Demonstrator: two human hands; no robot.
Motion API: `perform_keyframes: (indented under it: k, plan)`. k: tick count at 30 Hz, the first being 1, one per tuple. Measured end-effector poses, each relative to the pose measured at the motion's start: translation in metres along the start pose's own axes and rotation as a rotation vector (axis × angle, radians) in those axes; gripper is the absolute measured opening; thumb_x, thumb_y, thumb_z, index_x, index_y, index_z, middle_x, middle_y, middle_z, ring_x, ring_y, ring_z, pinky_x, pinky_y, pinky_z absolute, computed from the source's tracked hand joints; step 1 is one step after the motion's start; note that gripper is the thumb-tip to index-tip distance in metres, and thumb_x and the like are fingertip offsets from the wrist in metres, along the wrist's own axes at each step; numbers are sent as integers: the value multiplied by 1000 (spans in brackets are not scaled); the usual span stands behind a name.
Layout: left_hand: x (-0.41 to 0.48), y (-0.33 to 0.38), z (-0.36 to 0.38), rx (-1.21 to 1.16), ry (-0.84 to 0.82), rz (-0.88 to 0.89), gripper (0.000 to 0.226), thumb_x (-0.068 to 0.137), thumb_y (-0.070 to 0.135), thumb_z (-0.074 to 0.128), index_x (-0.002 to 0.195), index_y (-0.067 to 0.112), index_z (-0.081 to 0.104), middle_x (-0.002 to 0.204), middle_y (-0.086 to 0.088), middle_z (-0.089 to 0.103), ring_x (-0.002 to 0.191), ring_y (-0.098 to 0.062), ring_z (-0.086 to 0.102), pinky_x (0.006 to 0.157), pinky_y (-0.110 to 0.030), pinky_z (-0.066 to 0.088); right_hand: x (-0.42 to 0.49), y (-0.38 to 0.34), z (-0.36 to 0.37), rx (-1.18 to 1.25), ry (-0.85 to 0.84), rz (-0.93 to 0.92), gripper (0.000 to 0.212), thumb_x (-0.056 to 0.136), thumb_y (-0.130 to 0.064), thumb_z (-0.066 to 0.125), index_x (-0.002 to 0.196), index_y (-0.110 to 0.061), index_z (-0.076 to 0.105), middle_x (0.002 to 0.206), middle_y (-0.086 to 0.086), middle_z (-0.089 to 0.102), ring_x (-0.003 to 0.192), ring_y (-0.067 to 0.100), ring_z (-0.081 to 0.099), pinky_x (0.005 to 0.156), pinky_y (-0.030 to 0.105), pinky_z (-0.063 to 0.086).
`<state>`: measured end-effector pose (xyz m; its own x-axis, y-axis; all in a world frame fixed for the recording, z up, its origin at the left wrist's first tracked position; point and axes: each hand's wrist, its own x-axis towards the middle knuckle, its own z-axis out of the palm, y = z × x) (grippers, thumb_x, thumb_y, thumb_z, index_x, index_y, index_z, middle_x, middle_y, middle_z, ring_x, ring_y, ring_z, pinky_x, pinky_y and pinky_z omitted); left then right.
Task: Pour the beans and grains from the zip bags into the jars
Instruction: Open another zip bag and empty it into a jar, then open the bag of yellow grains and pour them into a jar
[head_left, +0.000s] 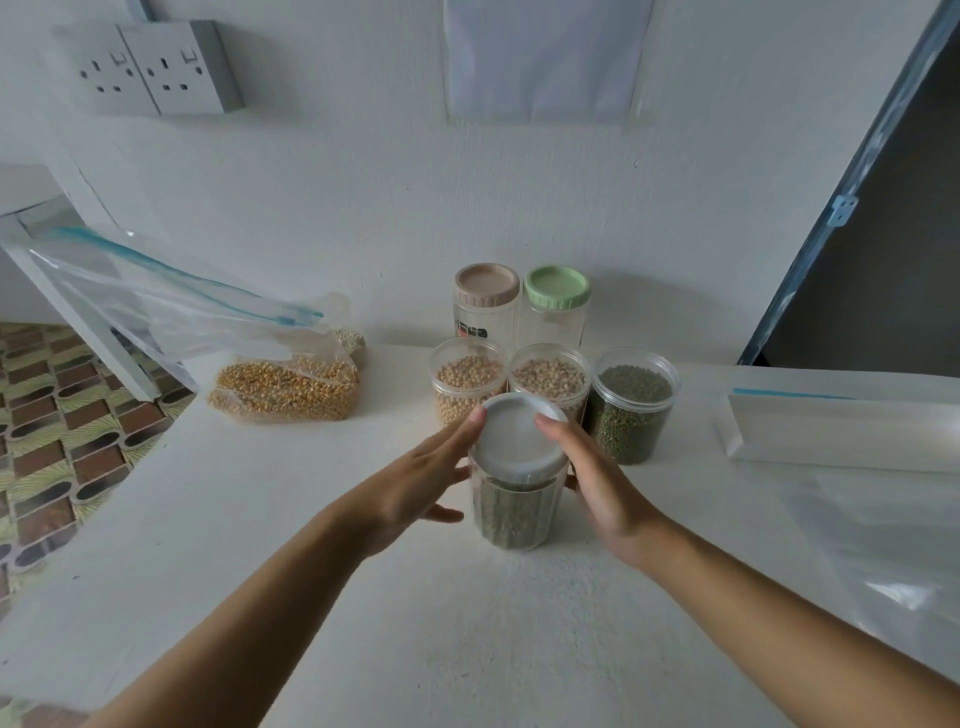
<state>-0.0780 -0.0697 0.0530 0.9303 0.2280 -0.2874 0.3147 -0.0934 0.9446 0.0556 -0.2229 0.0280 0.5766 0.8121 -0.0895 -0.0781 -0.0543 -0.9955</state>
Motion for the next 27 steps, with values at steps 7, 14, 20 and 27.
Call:
perform_keyframes:
  k: [7, 14, 20, 27]
  plan:
    - [9, 32, 32, 21, 135, 65, 40, 102, 58, 31, 140, 53, 45, 150, 4, 48, 137, -24, 47, 92, -50, 59, -1, -6, -11, 26, 217, -119, 40, 102, -36, 40, 119, -13, 68, 115, 6, 74, 113, 18, 67, 94, 30, 52]
    - [33, 109, 56, 7, 144, 232, 27, 104, 53, 40, 115, 50, 65, 121, 5, 69, 107, -22, 67, 78, -43, 64, -5, -75, -61, 92, 328, -324, 41, 92, -39, 42, 101, -9, 68, 97, 14, 71, 89, 15, 65, 76, 28, 51]
    - [73, 172, 67, 63, 155, 309, 36, 105, 48, 39, 133, 33, 56, 132, 0, 62, 115, -27, 63, 75, -40, 64, 16, -125, -112, 49, 387, -447, 35, 89, -41, 46, 91, -8, 60, 88, 7, 59, 86, 16, 55, 78, 35, 44]
    - [137, 193, 65, 99, 250, 336, 41, 108, 48, 38, 140, 30, 56, 135, -7, 59, 122, -32, 60, 88, -54, 60, 71, -138, -154, -82, 388, -489, 26, 92, -40, 45, 90, -24, 64, 84, -5, 63, 84, 14, 56, 73, 32, 44]
